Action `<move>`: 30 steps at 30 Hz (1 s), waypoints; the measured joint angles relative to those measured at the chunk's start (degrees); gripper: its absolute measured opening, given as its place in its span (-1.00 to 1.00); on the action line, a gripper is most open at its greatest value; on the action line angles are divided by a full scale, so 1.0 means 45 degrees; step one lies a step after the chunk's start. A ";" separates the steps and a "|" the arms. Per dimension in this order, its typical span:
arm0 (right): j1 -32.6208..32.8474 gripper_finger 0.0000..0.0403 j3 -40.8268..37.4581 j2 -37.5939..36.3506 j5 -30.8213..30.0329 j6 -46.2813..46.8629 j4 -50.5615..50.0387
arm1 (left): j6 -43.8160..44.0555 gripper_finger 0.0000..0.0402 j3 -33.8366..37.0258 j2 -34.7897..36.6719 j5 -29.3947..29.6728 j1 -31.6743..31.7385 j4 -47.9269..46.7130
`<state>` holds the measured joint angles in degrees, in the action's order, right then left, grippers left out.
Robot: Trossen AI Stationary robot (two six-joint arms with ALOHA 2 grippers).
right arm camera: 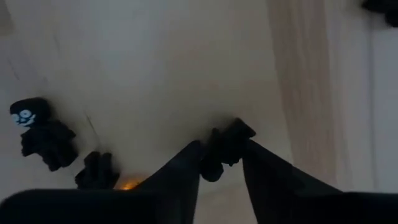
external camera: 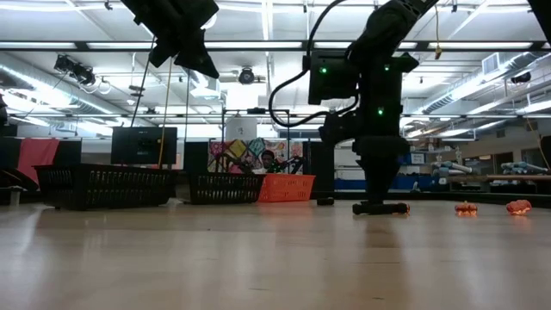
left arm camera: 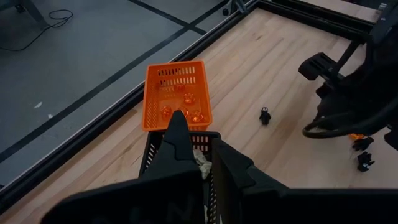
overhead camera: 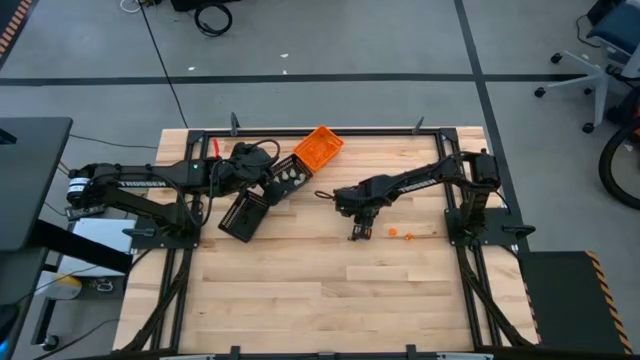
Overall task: Sort Halloween decoration
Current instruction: Put the black voodoo toy into the bottom black bin
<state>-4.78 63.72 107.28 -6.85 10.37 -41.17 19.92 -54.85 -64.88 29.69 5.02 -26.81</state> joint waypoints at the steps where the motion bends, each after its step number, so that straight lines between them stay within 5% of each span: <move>1: 0.0015 -0.44 0.0000 0.0004 0.0038 -0.0016 0.0023 | 0.0005 -1.00 0.0000 0.0000 0.0001 0.0001 0.0000; 9: -0.0305 -0.84 -0.0005 -0.0019 0.1545 -0.0403 0.0103 | 0.0005 -1.00 0.0000 0.0000 0.0005 0.0000 0.0000; 30: -0.1749 -0.79 -0.0049 -0.1671 0.3289 -0.1469 0.0590 | 0.0002 -1.00 0.0000 0.0000 0.0000 0.0001 0.0003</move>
<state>-12.65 63.50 99.76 7.95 3.76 -38.52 19.93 -54.85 -64.88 29.69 5.02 -26.79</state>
